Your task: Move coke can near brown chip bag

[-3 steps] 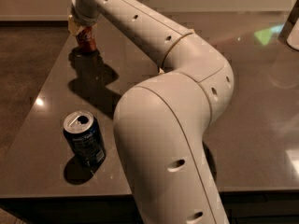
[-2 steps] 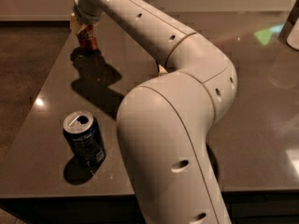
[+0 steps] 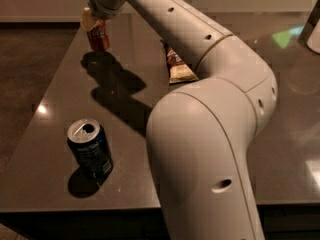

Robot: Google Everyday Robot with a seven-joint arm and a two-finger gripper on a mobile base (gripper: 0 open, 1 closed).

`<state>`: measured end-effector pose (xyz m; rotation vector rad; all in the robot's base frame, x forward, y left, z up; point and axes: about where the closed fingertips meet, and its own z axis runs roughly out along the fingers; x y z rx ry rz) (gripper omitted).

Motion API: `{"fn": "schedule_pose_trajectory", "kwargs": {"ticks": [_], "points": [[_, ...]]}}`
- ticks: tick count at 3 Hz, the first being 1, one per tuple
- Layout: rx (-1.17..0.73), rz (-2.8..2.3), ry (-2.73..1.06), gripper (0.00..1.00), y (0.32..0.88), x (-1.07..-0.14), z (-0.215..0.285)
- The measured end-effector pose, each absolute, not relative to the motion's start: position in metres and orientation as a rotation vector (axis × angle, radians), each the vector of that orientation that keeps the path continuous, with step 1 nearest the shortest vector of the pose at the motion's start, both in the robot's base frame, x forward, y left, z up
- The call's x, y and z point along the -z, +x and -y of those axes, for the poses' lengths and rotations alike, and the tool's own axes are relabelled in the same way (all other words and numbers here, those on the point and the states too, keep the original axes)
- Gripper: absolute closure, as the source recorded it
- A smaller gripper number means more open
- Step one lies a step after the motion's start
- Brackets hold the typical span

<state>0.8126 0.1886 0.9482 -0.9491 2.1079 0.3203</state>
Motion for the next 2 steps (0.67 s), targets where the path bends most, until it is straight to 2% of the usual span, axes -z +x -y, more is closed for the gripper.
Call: {"fn": "schedule_pose_trajectory", "kwargs": {"ticks": [2], "points": [[-0.394, -2.082, -1.060, 1.00, 0.789, -0.966, -0.148]]}}
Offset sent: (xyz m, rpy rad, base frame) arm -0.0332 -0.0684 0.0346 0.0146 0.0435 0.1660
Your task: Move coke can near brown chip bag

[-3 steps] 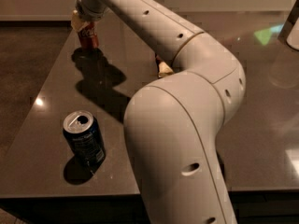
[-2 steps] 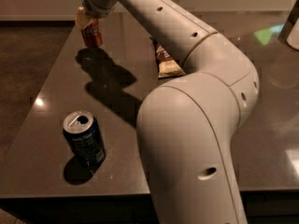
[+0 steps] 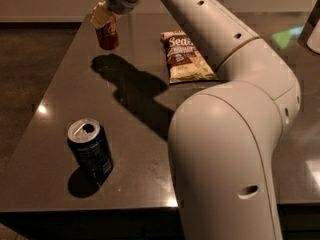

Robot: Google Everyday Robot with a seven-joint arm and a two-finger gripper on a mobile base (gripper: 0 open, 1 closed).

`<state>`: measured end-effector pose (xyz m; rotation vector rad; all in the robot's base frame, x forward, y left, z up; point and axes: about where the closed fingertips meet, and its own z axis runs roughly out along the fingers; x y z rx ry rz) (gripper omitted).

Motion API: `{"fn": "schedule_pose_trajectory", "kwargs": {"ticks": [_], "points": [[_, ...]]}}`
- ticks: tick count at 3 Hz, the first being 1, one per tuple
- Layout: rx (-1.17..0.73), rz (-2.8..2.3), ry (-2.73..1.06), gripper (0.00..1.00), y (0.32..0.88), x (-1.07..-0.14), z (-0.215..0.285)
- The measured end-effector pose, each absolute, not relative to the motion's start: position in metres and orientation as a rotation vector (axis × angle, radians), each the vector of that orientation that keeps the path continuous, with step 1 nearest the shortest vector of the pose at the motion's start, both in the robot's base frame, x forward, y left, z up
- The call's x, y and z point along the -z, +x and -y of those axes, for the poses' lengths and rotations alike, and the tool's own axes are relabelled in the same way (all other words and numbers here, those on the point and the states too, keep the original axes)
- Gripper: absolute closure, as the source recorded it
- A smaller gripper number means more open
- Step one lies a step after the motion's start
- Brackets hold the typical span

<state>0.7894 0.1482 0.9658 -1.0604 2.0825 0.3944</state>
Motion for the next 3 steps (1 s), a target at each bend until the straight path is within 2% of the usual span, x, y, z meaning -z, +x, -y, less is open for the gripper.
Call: {"fn": "schedule_pose_trajectory", "kwargs": {"ticks": [3], "points": [[-0.441, -2.127, -1.101, 1.00, 0.776, -0.950, -0.111]]}}
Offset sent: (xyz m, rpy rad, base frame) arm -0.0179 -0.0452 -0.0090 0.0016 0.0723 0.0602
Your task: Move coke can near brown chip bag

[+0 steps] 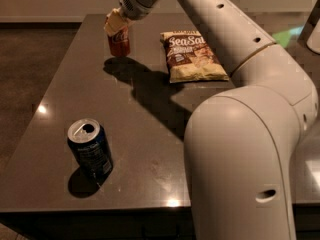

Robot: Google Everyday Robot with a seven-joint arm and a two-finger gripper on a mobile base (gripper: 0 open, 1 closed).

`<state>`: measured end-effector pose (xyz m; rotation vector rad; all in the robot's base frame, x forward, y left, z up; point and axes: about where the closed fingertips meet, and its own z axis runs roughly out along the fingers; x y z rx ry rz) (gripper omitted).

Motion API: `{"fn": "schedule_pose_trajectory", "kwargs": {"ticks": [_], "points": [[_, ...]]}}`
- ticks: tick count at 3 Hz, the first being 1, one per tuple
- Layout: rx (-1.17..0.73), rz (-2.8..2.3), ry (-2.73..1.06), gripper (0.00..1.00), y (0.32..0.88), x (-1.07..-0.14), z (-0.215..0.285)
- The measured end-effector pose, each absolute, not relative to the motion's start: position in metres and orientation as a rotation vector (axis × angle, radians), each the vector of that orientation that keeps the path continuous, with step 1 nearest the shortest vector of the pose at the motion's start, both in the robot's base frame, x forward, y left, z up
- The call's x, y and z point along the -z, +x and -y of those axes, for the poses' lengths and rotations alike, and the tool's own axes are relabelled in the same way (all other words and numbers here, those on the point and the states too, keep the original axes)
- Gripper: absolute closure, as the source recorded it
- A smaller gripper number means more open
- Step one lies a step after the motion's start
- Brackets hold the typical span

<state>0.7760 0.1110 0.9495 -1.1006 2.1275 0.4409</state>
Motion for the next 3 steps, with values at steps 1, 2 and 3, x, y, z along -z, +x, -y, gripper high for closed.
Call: {"fn": "schedule_pose_trajectory", "kwargs": {"ticks": [1, 2, 3], "points": [[-0.433, -2.162, -1.050, 1.00, 0.778, -0.938, -0.097], [-0.440, -2.179, -0.980, 1.00, 0.782, -0.931, -0.083], [-0.419, -2.174, -0.905, 1.00, 0.787, -0.931, -0.064]]}}
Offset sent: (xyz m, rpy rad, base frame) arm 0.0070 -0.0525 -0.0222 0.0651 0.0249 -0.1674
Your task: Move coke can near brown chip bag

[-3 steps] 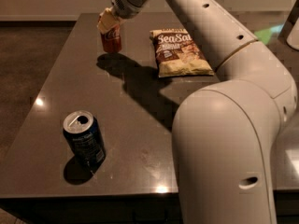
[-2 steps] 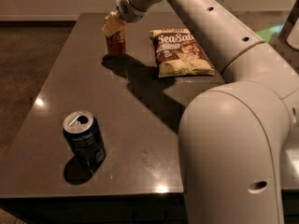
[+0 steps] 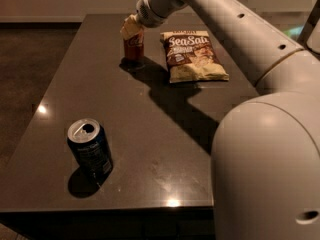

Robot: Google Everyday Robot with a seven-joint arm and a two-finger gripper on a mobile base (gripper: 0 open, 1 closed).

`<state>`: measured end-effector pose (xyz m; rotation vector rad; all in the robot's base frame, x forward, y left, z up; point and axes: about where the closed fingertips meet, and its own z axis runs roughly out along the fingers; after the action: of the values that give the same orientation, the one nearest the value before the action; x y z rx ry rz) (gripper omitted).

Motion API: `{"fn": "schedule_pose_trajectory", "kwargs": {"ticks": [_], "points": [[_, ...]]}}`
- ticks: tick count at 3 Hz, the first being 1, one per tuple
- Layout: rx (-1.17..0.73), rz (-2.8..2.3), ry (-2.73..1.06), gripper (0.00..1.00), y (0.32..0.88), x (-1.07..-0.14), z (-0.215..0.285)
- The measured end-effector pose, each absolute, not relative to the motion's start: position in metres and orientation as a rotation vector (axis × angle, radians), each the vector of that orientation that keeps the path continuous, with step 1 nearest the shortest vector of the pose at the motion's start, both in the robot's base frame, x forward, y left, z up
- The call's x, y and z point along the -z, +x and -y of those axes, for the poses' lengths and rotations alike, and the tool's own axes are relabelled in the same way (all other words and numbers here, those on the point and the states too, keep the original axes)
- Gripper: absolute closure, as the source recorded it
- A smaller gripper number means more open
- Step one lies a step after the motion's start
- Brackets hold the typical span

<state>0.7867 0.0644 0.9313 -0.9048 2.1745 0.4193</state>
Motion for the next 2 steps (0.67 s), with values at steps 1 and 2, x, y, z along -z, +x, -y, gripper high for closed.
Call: {"fn": "schedule_pose_trajectory", "kwargs": {"ticks": [1, 2], "points": [[-0.389, -2.181, -0.863, 1.00, 0.790, -0.929, -0.047], [-0.356, -2.199, -0.847, 1.00, 0.791, -0.920, -0.034]]}}
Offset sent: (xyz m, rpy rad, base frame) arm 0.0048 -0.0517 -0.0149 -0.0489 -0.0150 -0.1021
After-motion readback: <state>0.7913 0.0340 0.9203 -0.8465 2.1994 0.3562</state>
